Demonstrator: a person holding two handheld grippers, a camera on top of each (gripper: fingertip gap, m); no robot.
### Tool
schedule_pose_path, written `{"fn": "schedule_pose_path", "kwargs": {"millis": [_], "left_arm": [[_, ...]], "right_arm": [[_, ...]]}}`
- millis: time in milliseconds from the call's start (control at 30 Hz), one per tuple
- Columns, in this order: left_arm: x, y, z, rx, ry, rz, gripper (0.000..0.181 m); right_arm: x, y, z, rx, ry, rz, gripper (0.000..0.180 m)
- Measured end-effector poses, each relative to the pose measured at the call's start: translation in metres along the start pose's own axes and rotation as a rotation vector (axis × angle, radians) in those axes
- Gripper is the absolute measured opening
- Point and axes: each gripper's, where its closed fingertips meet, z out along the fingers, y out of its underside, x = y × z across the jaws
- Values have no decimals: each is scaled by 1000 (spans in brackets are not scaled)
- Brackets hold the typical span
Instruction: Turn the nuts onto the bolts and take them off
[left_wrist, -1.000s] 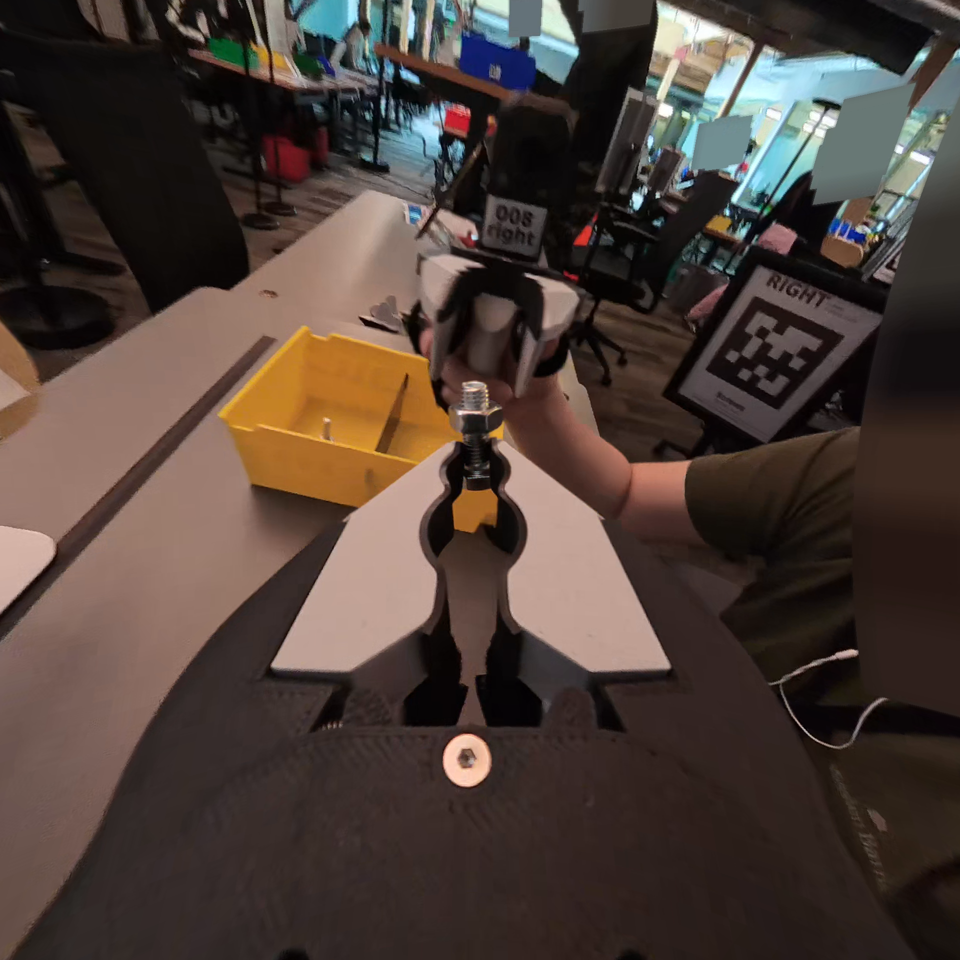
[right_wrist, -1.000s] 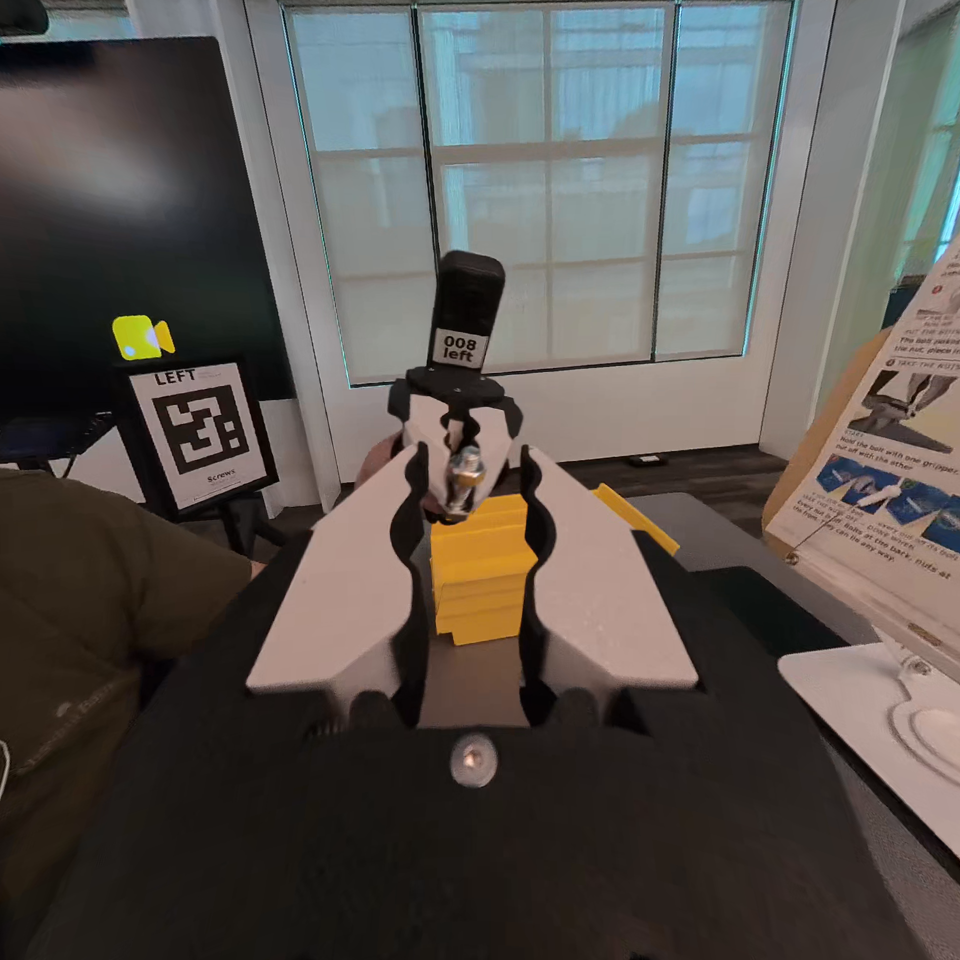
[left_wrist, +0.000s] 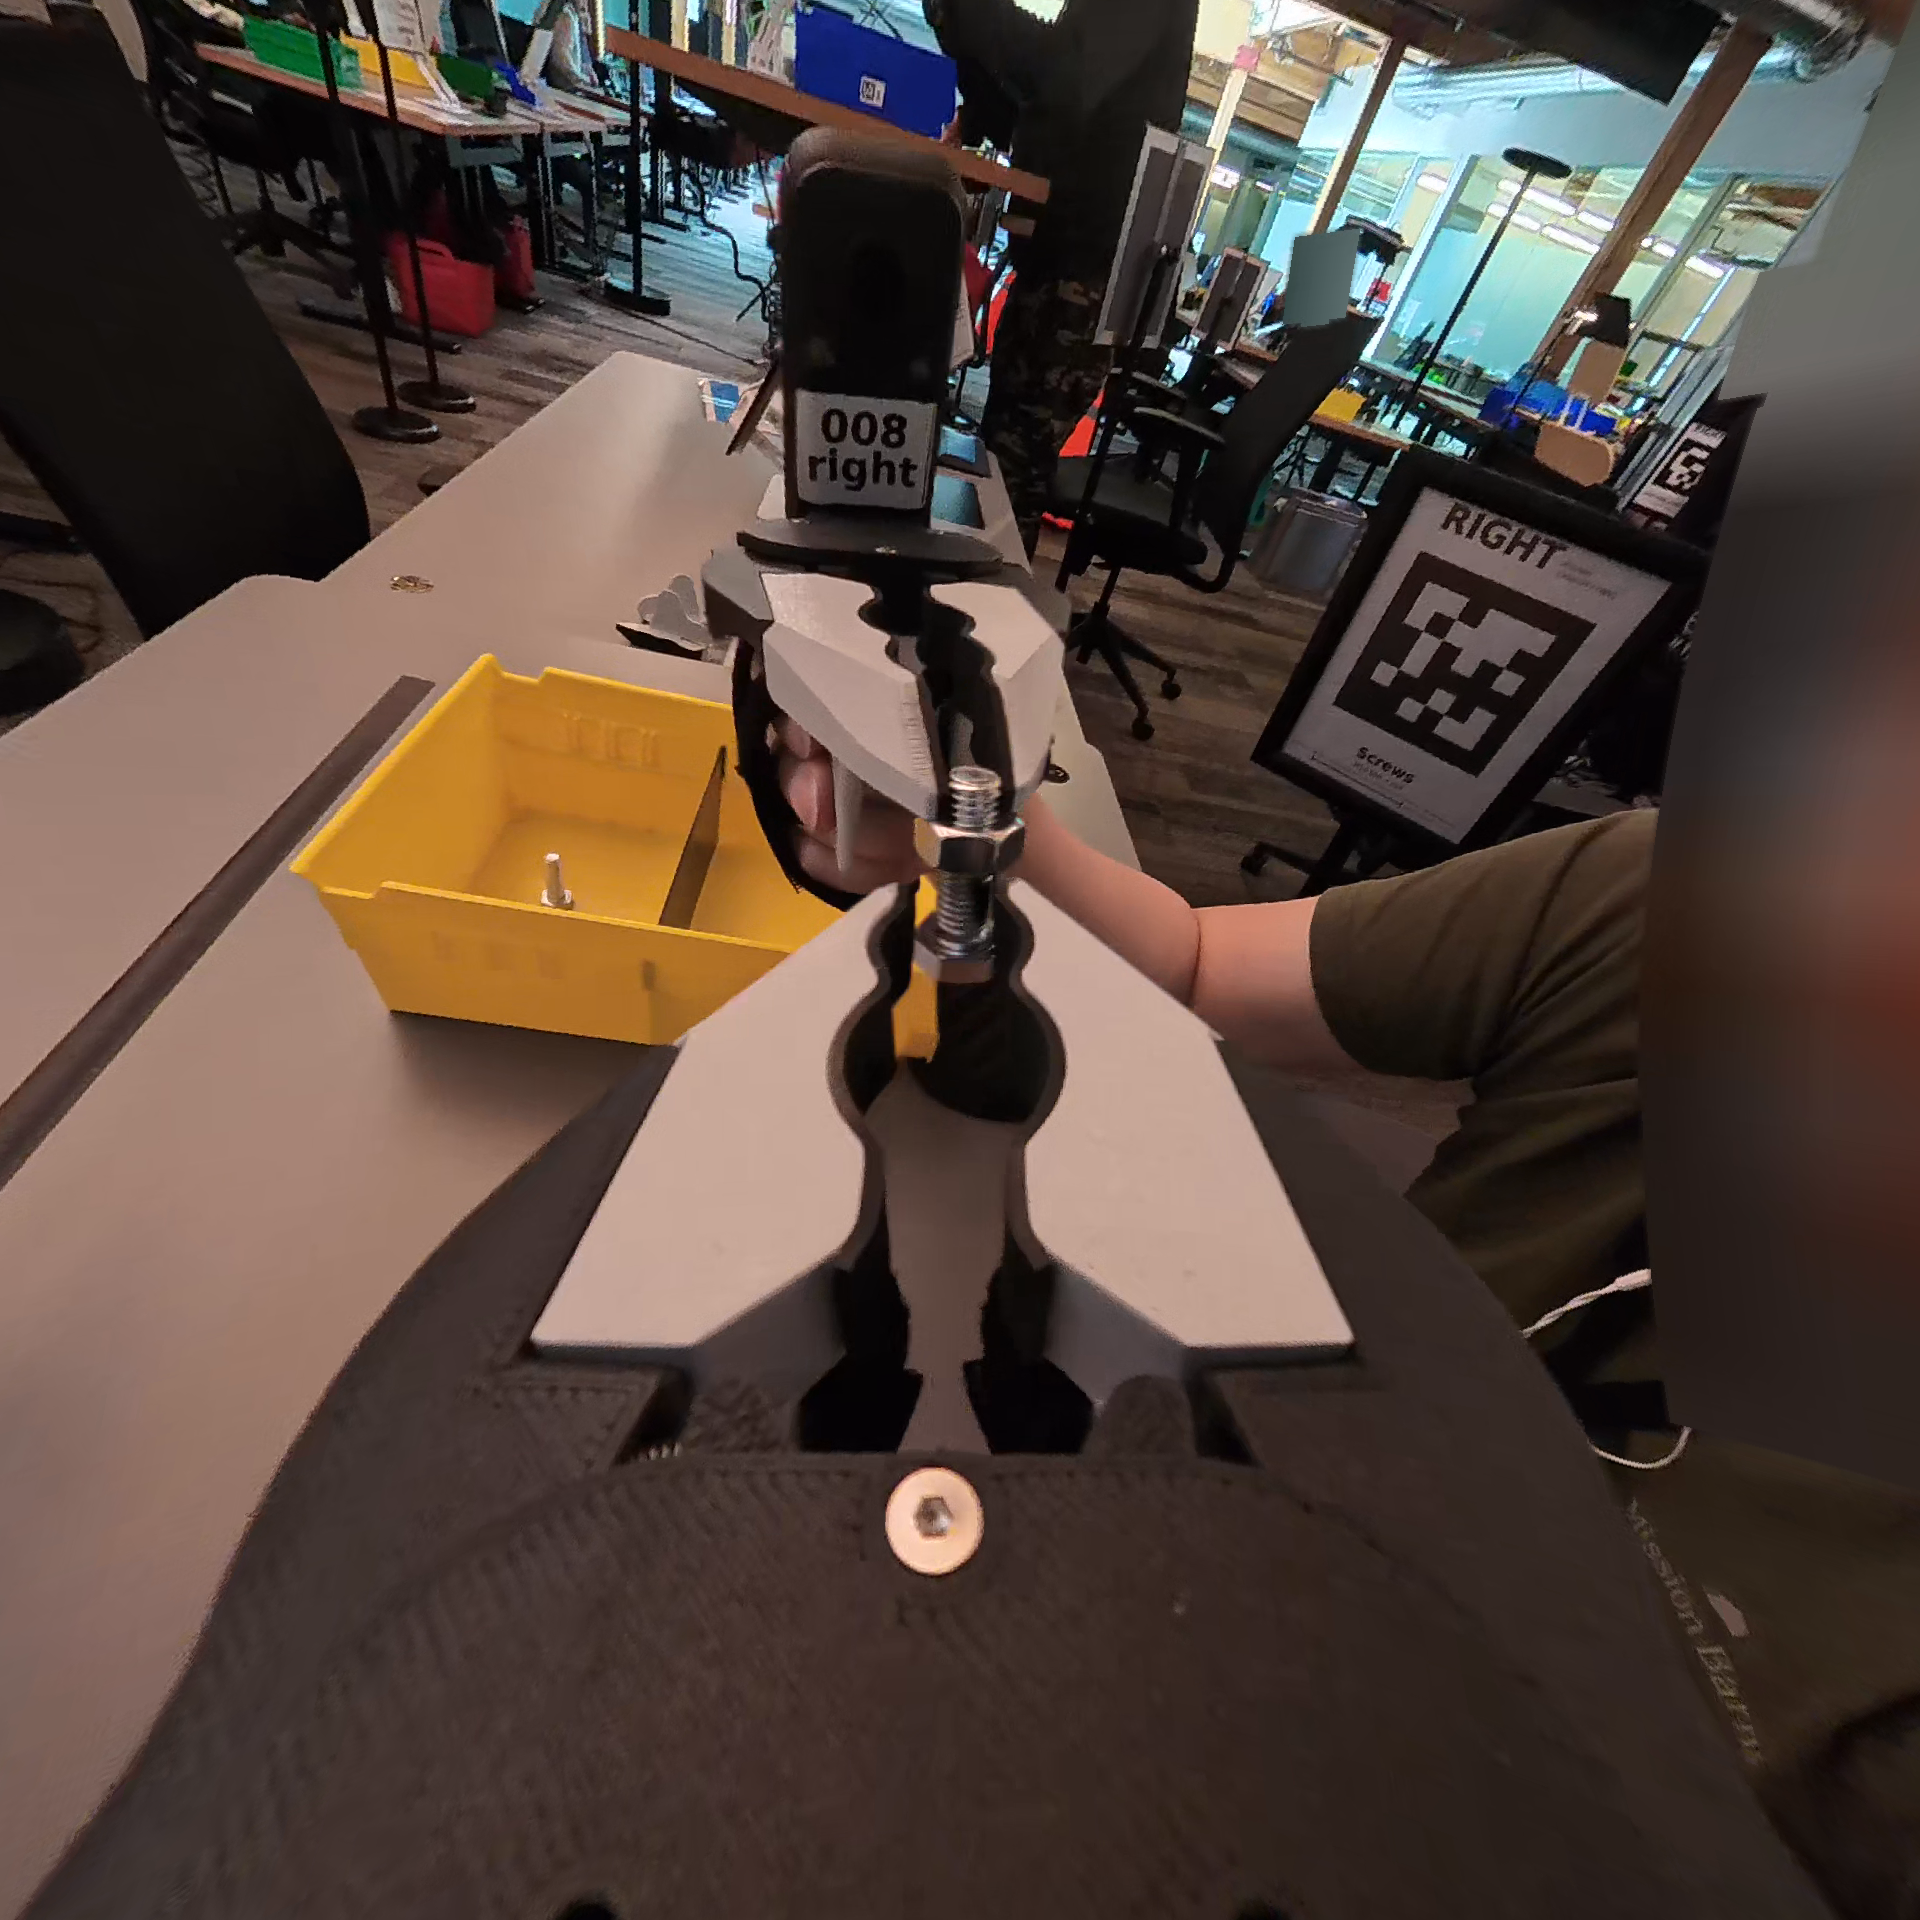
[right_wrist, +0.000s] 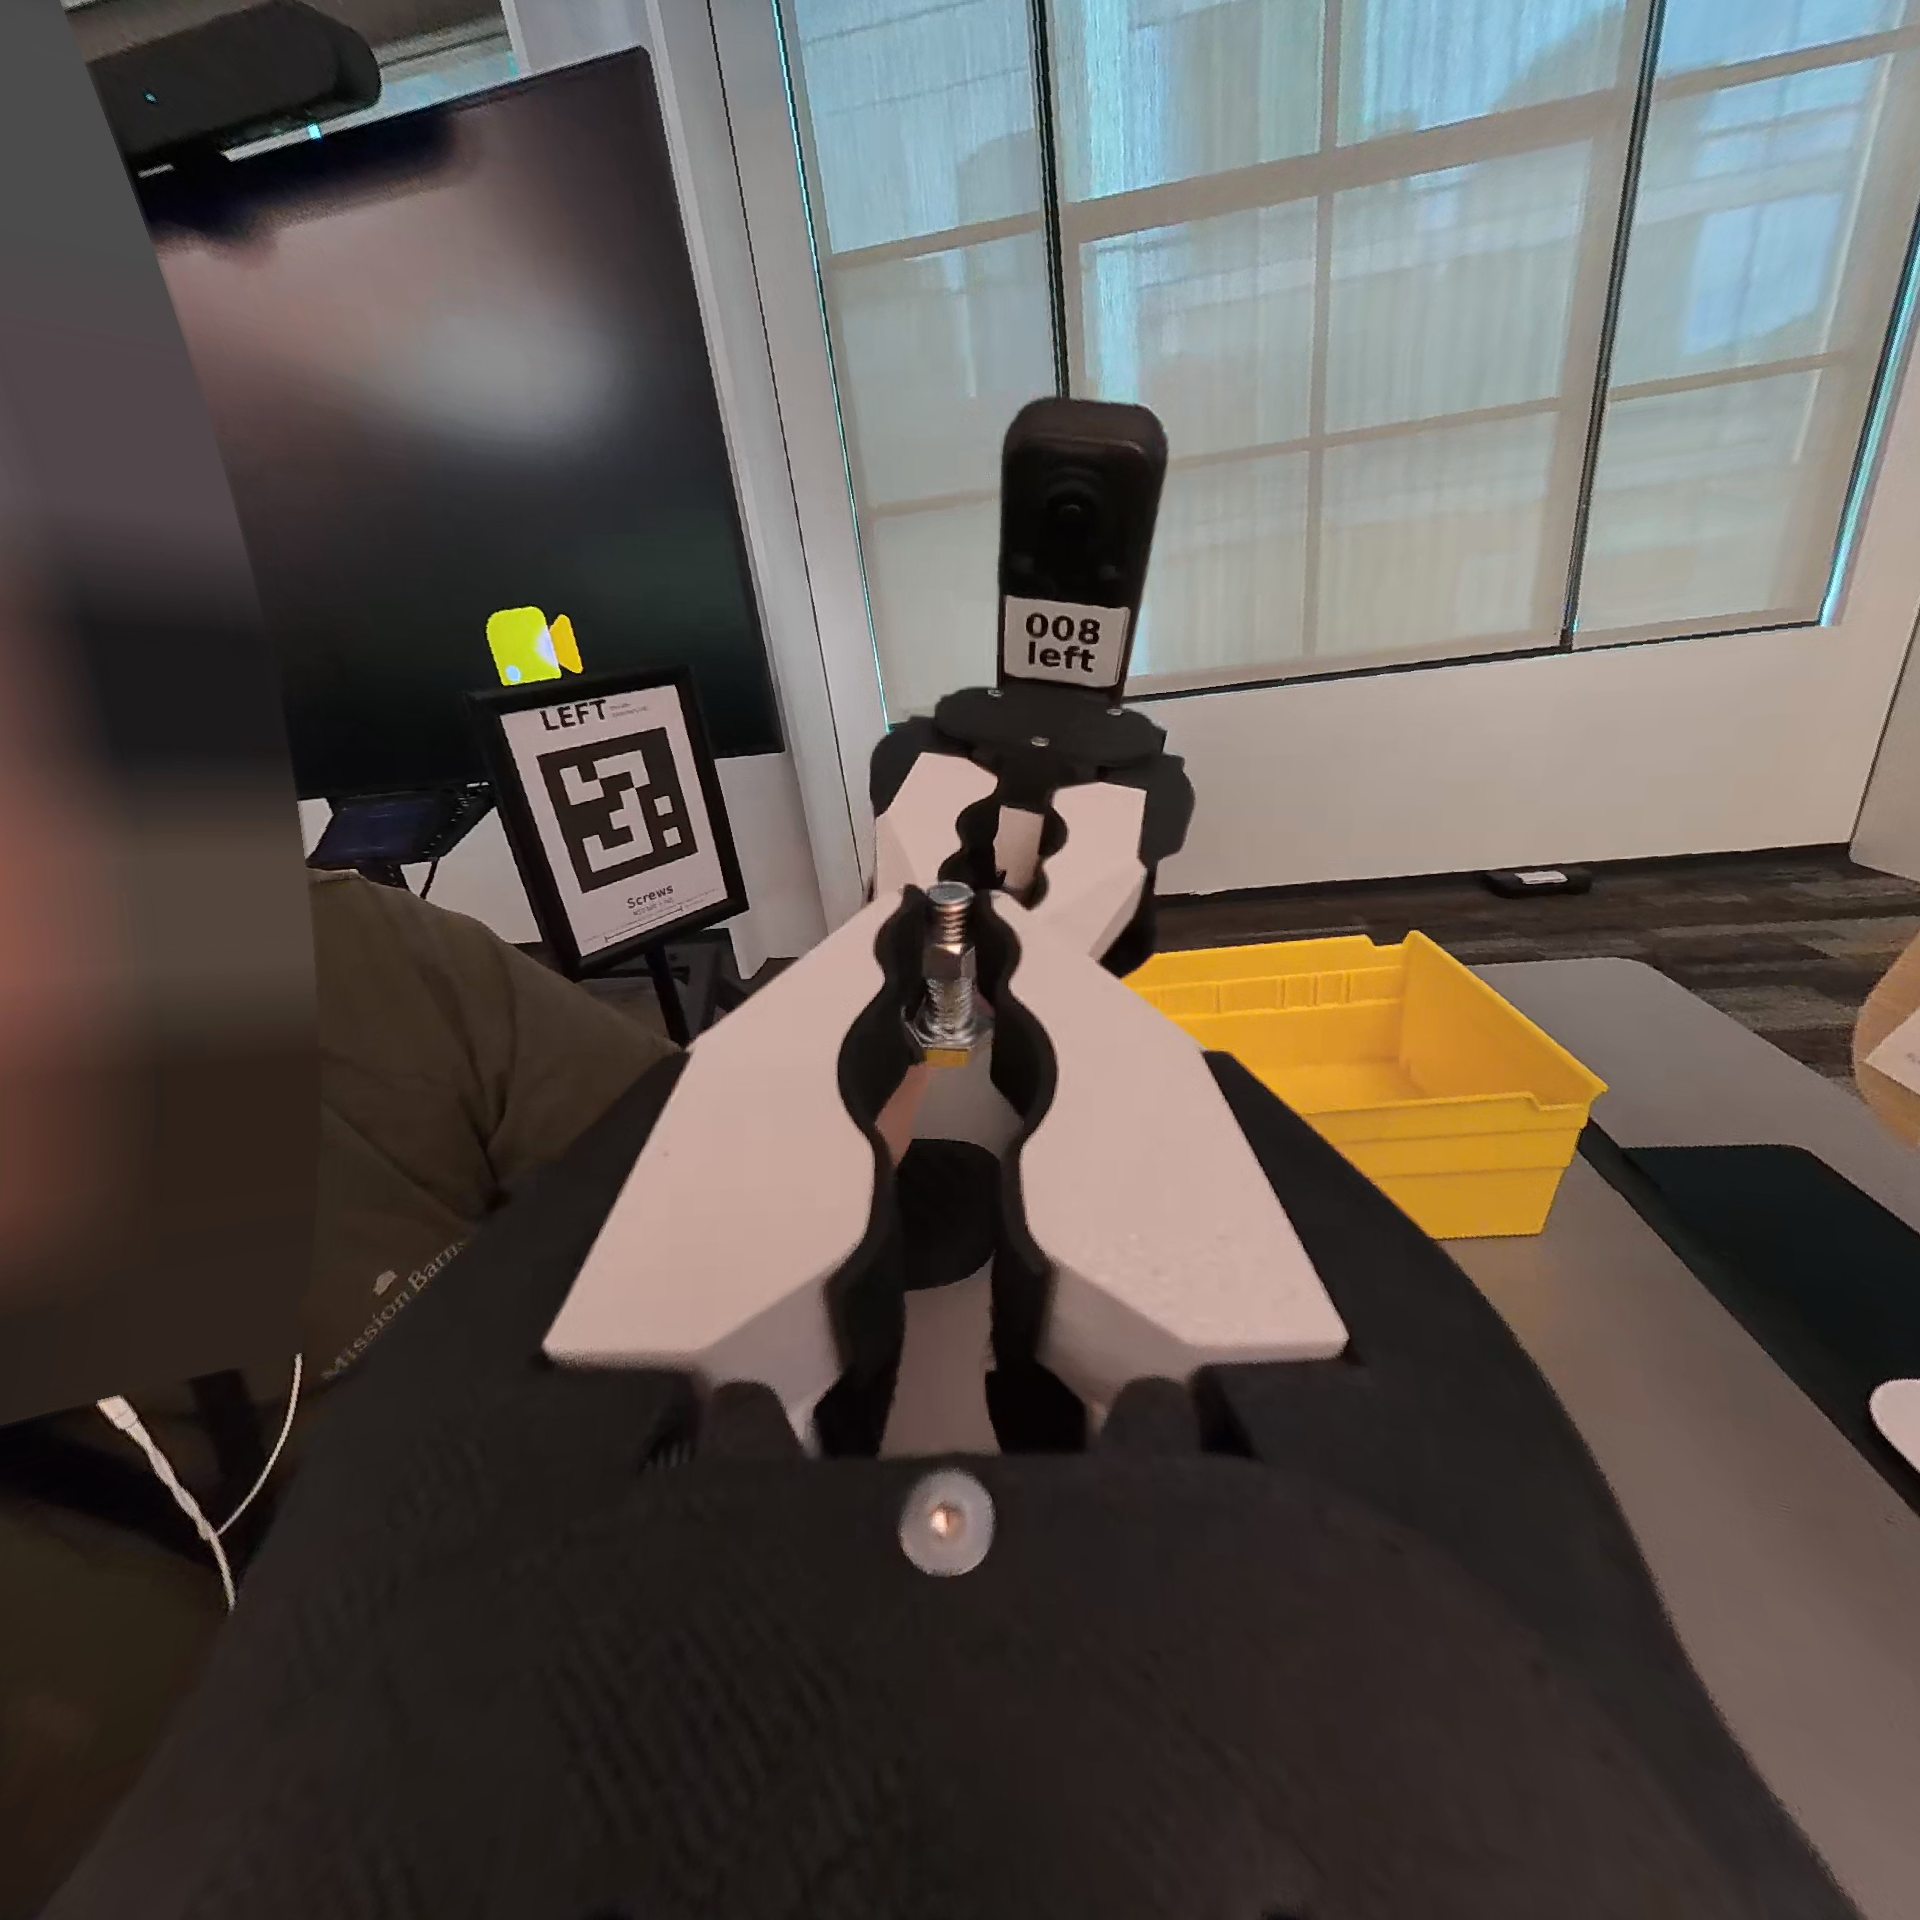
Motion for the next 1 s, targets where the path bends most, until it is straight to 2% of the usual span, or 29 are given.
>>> {"fn": "schedule_pose_path", "kwargs": {"millis": [233, 300, 367, 733, 867, 967, 1000], "left_arm": [[-12, 5, 6, -25, -69, 34, 30], [-13, 4, 7, -15, -79, 41, 28], [-9, 4, 8, -12, -54, 43, 14], [-5, 1, 11, 43, 6, 37, 13], [-10, -2, 10, 58, -40, 58, 12], [-12, -4, 7, 68, -59, 53, 12], [-13, -6, 6, 79, -63, 49, 12]], "right_arm": [[3, 2, -1, -3, -5, 24, 8], [4, 1, -3, -2, 3, 25, 8], [6, 1, -4, -8, 16, 20, 7], [4, -2, -5, 11, 9, 22, 7], [9, -6, -7, 36, 38, -11, 8], [8, -15, -9, 95, 52, -42, 31], [9, -14, -9, 88, 63, -43, 33]]}}
